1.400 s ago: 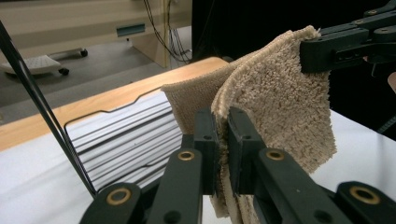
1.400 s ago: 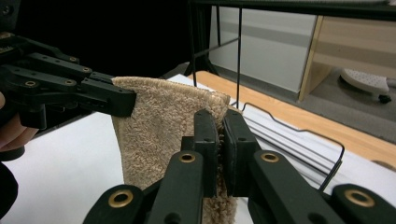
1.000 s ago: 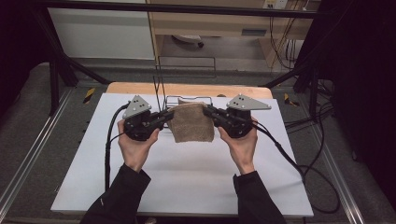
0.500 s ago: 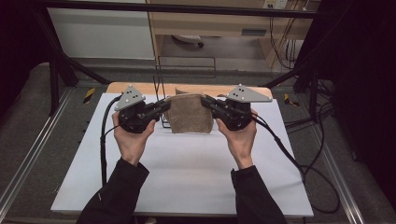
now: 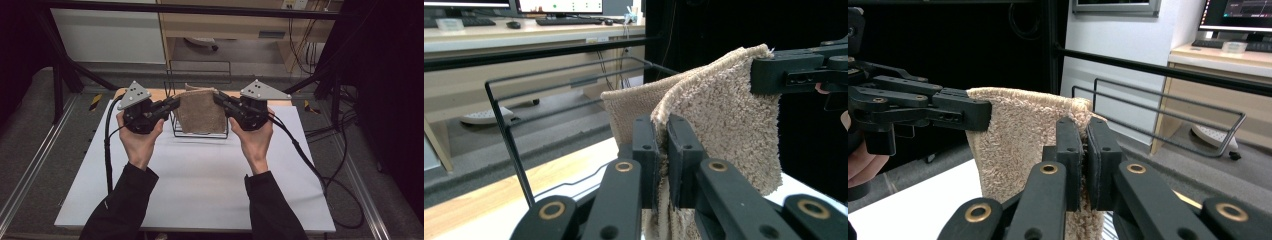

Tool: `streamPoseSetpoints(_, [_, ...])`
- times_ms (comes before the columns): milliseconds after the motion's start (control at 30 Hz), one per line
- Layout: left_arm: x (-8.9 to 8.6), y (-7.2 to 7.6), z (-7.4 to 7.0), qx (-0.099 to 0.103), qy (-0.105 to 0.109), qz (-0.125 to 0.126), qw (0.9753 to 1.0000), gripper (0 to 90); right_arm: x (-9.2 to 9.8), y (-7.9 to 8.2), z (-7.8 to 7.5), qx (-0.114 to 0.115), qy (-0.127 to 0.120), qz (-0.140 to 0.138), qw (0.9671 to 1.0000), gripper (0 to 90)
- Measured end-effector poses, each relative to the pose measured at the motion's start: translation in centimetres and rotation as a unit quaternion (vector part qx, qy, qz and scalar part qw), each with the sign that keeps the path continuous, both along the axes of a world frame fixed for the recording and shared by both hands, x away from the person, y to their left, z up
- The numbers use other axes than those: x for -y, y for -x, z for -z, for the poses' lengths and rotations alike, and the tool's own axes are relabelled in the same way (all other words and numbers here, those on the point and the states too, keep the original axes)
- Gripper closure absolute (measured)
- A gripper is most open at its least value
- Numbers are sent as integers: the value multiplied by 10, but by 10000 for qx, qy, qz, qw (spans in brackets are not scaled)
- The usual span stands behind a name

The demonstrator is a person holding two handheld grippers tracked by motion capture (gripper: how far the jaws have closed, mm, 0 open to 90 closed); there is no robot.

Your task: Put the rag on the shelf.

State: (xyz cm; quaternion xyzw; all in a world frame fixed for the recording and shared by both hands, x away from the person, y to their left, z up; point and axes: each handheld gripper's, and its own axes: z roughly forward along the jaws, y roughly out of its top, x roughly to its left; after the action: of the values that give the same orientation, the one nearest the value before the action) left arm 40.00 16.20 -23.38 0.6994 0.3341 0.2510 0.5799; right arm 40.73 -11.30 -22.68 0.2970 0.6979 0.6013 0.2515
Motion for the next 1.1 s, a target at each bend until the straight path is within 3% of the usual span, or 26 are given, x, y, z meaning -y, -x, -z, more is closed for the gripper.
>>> streamPoseSetpoints(667, [0, -18, -28, 345, 100, -160, 9992, 839, -4, -19, -25, 228, -195, 170, 9994, 863])
streamPoseSetpoints(1100, [-2, -31, -44, 475, 296, -218, 9982, 839, -9, -29, -41, 433, -259, 279, 9983, 863])
